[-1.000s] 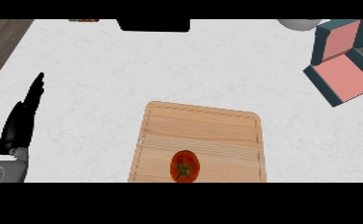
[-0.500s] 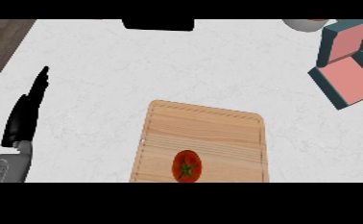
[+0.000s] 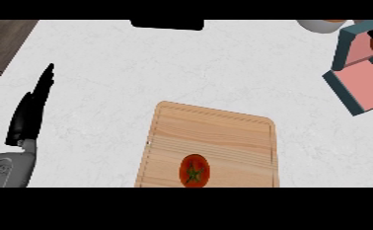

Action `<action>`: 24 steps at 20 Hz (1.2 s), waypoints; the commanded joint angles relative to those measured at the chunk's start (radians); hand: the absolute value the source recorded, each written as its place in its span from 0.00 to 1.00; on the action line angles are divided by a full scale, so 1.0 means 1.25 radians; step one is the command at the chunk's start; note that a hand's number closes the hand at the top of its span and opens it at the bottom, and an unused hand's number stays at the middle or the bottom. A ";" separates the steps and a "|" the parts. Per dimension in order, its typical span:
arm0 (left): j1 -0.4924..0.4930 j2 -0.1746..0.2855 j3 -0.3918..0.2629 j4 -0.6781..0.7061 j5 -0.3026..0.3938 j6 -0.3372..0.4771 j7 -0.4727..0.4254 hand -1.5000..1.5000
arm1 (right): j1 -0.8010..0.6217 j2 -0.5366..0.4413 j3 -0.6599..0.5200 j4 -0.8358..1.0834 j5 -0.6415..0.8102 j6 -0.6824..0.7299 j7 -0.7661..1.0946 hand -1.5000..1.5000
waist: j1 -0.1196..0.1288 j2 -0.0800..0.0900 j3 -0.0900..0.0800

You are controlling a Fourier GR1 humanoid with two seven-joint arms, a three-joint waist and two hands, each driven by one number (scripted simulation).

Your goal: Pick the squash from the cutting board and place it in the cardboard box

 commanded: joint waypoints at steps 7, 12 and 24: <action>-0.020 -0.009 -0.002 0.013 -0.011 0.004 -0.013 0.50 | -0.018 0.063 -0.032 0.075 -0.018 -0.041 0.122 0.00 | 0.016 0.010 0.001; -0.023 -0.010 -0.010 0.005 -0.016 -0.002 0.007 0.50 | -0.013 0.065 -0.052 0.065 -0.039 -0.020 0.085 0.00 | 0.018 0.009 0.002; 0.013 0.014 0.024 0.002 0.010 -0.028 -0.039 0.50 | 0.031 -0.001 -0.228 0.035 -0.205 -0.052 -0.056 0.00 | 0.012 0.008 0.004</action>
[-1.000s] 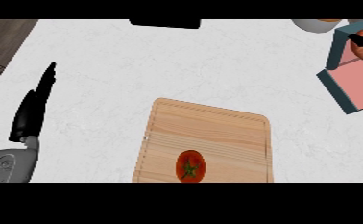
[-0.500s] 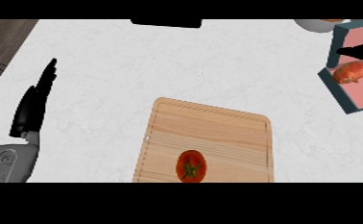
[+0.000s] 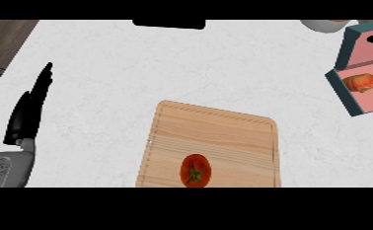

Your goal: Pick the squash from the cutting board and place it in the cardboard box

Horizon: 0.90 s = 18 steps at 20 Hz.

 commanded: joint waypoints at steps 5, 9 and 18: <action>0.001 0.003 0.015 0.005 0.008 -0.004 0.000 0.50 | 0.045 -0.108 -0.094 0.008 -0.092 0.132 -0.050 0.00 | -0.017 -0.004 0.000; 0.012 -0.006 0.006 -0.004 -0.007 0.011 0.010 0.50 | 0.103 -0.183 -0.126 0.022 -0.119 0.176 -0.053 0.00 | -0.024 -0.001 0.003; 0.028 -0.020 0.015 0.001 -0.002 0.019 -0.011 0.50 | 0.248 -0.266 -0.159 0.031 -0.148 0.275 -0.122 0.00 | -0.042 -0.007 0.003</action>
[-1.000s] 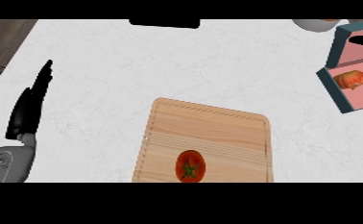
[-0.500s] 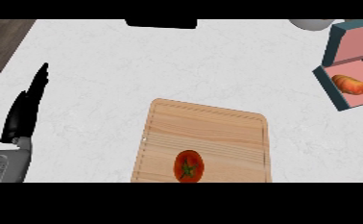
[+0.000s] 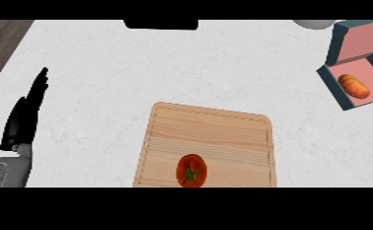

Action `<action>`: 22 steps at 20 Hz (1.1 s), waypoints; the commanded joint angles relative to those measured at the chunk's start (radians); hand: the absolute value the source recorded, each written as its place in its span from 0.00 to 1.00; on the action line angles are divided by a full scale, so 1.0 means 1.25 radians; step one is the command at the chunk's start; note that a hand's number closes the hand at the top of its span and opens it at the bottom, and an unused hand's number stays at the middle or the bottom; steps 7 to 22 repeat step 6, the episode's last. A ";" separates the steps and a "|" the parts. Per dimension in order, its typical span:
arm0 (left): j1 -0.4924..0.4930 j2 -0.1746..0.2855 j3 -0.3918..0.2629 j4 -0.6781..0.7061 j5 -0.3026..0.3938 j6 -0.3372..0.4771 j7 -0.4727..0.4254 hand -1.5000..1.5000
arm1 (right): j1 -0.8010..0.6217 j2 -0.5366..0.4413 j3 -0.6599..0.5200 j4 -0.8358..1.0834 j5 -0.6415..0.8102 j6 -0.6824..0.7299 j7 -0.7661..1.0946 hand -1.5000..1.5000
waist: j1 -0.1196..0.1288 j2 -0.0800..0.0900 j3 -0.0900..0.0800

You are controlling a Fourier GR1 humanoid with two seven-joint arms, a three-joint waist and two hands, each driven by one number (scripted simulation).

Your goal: Pick the squash from the cutting board and place it in the cardboard box

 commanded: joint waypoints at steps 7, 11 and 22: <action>-0.023 0.005 0.012 0.006 0.004 -0.003 0.019 0.50 | 0.131 -0.062 0.006 -0.004 0.008 0.113 -0.074 0.00 | -0.009 0.000 0.002; -0.023 0.005 0.012 0.006 0.004 -0.003 0.019 0.50 | 0.131 -0.062 0.006 -0.004 0.008 0.113 -0.074 0.00 | -0.009 0.000 0.002; -0.023 0.005 0.012 0.006 0.004 -0.003 0.019 0.50 | 0.131 -0.062 0.006 -0.004 0.008 0.113 -0.074 0.00 | -0.009 0.000 0.002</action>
